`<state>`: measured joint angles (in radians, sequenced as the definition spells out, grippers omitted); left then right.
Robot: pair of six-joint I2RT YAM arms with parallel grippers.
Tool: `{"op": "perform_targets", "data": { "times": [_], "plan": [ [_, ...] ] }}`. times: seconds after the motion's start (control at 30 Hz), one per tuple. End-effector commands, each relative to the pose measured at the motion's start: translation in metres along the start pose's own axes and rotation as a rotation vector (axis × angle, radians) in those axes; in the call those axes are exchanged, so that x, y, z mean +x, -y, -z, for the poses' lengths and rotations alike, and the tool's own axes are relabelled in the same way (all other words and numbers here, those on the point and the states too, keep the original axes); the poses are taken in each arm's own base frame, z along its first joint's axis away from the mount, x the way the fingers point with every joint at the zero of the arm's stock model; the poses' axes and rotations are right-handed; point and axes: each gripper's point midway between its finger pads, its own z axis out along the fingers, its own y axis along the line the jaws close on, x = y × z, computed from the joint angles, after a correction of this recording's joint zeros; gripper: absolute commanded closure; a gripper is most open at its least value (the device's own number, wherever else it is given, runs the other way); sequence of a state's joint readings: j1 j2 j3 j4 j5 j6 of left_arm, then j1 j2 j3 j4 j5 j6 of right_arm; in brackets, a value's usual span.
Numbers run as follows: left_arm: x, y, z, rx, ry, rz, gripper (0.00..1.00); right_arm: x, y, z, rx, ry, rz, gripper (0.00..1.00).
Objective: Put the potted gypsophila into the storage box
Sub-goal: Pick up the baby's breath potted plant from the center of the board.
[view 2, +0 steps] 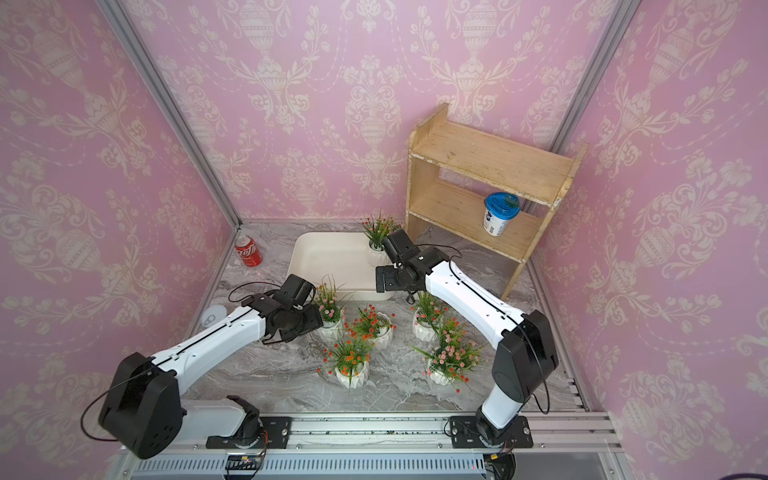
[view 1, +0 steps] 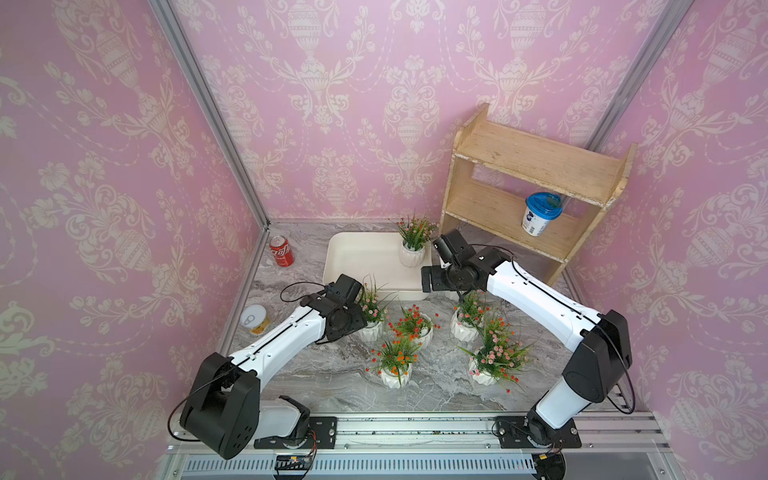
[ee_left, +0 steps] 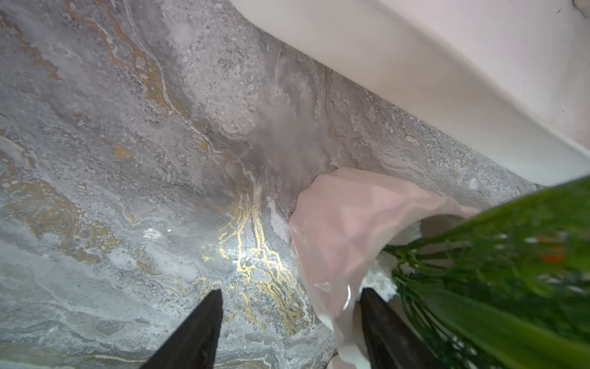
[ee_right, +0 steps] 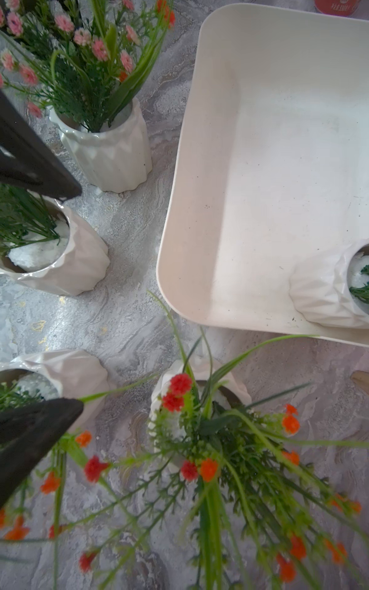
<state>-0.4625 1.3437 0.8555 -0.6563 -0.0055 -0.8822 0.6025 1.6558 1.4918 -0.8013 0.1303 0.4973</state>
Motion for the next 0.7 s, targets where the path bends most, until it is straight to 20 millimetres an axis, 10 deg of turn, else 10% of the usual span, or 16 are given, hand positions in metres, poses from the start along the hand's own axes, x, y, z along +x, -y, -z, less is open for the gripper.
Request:
{"op": "perform_targets", "data": {
  "times": [0.0,0.67],
  "plan": [
    [0.002,0.0026,-0.0032,-0.001,-0.008,0.006,0.35,0.0012,0.0086,0.0099,0.013,0.012,0.011,0.0],
    [0.0017,-0.0019,-0.0066,-0.03,0.001,-0.004,0.7,0.0022,0.0153,0.0084,0.015,0.007,0.002,0.0]
  ]
}}
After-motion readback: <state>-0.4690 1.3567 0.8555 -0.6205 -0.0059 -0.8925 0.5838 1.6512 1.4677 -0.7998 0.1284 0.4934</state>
